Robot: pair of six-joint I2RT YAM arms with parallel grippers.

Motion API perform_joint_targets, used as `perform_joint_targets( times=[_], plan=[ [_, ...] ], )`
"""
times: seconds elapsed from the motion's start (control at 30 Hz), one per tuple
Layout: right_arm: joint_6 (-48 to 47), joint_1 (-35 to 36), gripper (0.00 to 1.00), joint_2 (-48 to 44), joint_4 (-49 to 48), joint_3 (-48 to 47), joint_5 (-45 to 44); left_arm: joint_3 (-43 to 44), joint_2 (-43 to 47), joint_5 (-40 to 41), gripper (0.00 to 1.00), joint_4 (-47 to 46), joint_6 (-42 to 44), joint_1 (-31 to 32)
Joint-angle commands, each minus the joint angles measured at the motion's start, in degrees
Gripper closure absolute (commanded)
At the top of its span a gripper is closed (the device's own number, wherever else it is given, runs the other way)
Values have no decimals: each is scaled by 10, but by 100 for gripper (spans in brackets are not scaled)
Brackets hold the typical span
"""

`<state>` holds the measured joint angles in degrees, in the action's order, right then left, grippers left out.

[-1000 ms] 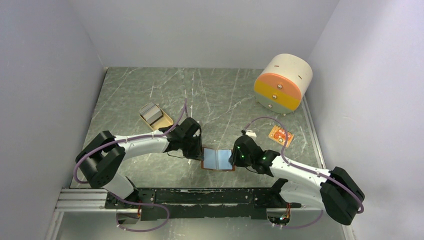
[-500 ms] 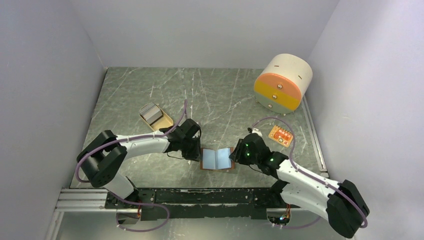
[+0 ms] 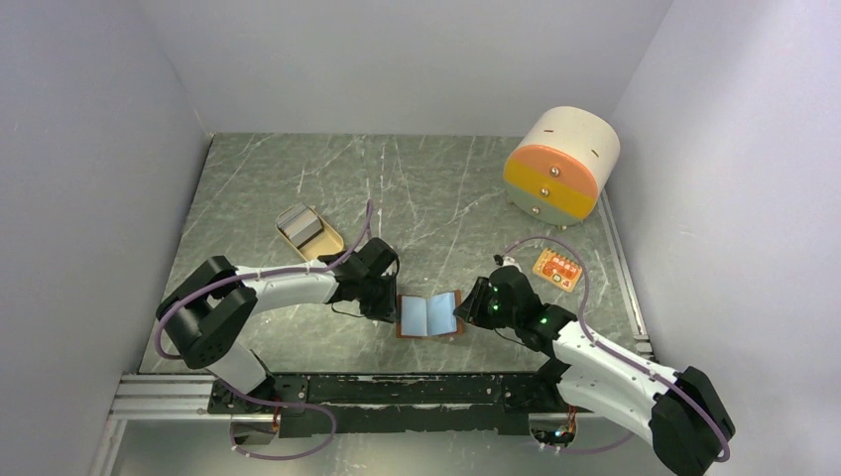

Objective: Put the credit cards into the card holder
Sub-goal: Open the card holder at the center of the board.

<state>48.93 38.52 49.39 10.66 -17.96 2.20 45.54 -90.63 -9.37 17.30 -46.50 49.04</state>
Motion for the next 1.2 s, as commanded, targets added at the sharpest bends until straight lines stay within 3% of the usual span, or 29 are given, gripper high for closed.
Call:
perform_joint_targets(
  times=[0.0,0.17,0.5,1.17],
  plan=[
    [6,-4,71,-7,-13,5,8,-6,-8,0,75,-13,2,2],
    [4,-4,67,-32,10,-8,-3,-5,-12,1,75,-13,3,2],
    [6,-5,73,-37,17,-2,-11,-1,-17,0,76,-9,7,2],
    [1,-5,75,-11,-30,2,19,3,7,-13,75,-13,1,2]
  ],
)
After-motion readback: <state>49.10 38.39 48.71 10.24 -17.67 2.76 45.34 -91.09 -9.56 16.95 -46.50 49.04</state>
